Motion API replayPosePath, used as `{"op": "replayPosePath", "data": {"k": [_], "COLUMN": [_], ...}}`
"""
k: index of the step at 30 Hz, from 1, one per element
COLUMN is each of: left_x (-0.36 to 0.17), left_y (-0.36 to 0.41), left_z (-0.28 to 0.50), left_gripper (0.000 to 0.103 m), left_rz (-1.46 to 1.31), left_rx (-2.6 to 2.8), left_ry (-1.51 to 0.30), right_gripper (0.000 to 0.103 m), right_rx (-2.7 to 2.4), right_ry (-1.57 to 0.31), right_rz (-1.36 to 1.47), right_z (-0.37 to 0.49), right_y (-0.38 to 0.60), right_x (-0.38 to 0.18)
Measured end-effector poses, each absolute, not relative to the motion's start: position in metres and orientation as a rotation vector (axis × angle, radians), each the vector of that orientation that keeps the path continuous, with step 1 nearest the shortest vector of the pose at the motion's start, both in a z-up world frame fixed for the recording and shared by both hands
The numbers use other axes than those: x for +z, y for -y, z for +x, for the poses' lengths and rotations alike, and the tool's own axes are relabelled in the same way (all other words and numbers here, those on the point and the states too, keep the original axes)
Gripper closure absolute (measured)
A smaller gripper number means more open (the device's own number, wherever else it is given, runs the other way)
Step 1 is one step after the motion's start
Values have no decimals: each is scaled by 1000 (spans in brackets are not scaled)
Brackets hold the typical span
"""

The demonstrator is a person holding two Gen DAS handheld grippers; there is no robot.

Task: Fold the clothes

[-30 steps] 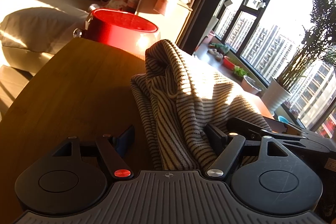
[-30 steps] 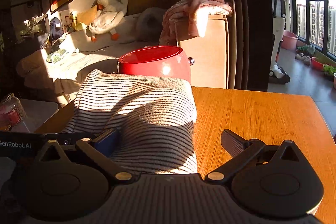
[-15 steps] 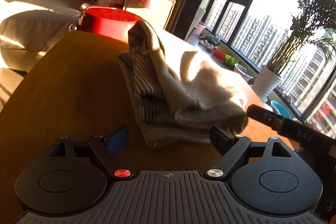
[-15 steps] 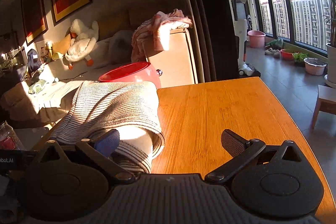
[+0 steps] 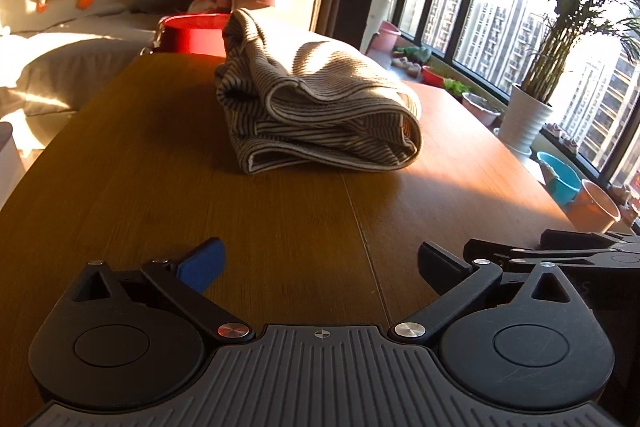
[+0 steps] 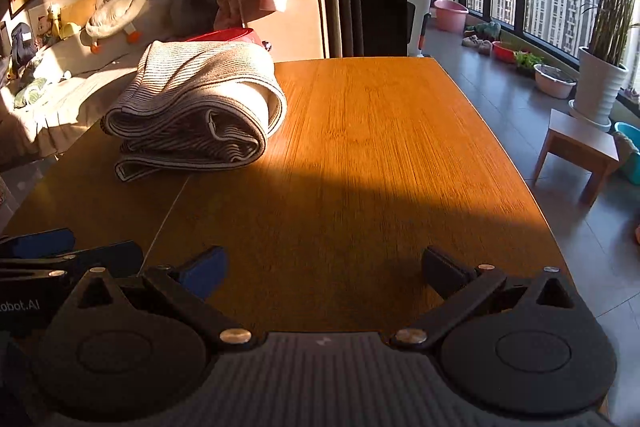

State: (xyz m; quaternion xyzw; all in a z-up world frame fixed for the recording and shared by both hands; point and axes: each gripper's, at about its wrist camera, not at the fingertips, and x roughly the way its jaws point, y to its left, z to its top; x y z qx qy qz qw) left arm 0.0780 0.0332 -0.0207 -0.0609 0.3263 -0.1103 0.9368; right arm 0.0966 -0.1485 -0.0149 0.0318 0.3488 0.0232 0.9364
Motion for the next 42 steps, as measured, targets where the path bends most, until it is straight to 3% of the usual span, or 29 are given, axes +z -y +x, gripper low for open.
{"op": "replayPosePath", "data": {"k": [42], "left_x": [-19], "left_y": [-34], "left_z": [76], "left_gripper": [0], "left_rz": [-136], "left_rx": [-227], "left_ry": [-661], "right_gripper": [0], "right_rx": [32], "right_ry": [-729], "right_rz": [4], "right_z": [106], "right_y": [145], "right_x": [-18]}}
